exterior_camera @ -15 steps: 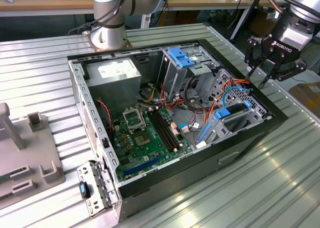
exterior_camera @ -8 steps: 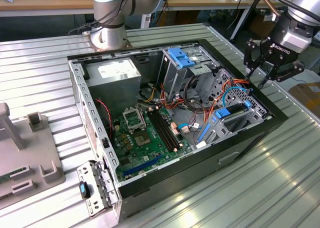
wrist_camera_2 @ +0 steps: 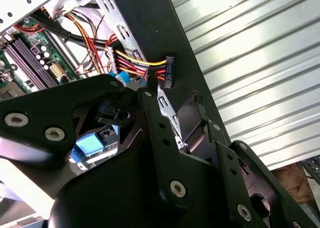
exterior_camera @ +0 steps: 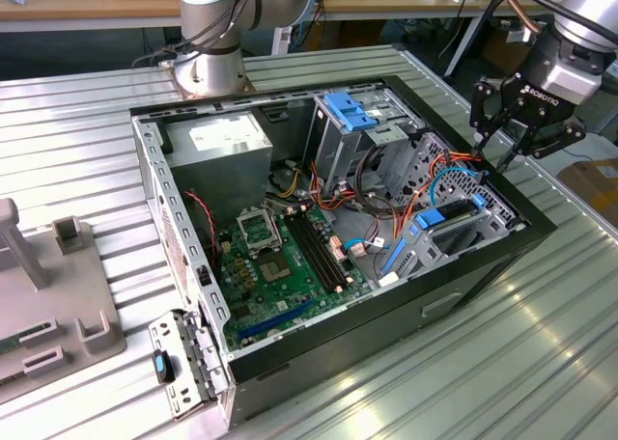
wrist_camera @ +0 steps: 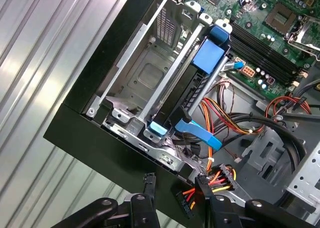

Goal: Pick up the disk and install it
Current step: 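Insert the first disk wire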

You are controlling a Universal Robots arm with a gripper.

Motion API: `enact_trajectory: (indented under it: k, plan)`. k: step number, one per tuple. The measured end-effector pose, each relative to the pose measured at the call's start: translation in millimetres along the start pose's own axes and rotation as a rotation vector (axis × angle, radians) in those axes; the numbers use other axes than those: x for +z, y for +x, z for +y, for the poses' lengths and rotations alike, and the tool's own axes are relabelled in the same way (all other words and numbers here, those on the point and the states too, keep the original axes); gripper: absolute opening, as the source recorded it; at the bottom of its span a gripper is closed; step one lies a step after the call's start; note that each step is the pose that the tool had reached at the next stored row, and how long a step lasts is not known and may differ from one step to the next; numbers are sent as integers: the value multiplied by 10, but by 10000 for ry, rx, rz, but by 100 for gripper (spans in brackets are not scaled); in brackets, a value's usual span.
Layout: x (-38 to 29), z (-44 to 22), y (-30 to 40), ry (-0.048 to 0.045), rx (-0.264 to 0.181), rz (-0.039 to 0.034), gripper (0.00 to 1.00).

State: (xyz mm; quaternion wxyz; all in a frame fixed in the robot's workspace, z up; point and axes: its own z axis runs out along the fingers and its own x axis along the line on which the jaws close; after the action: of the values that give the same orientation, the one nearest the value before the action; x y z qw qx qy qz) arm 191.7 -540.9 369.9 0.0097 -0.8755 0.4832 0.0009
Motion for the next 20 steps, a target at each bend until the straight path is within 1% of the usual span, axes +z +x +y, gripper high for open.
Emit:
enact_trajectory:
  k: [2,6,11,12,13,19,20]
  plan:
    - [9,-19,6,-1,-97,-2,44]
    - [34,-20,7,-4,-139,3,44]
    - [39,-19,7,-4,-140,3,44]
    - [43,-20,7,-4,-221,0,44]
    - [47,-20,7,-6,-407,-2,44]
    - [47,-20,7,-8,-446,-2,44]
    - [47,-20,7,-8,-448,-3,43]
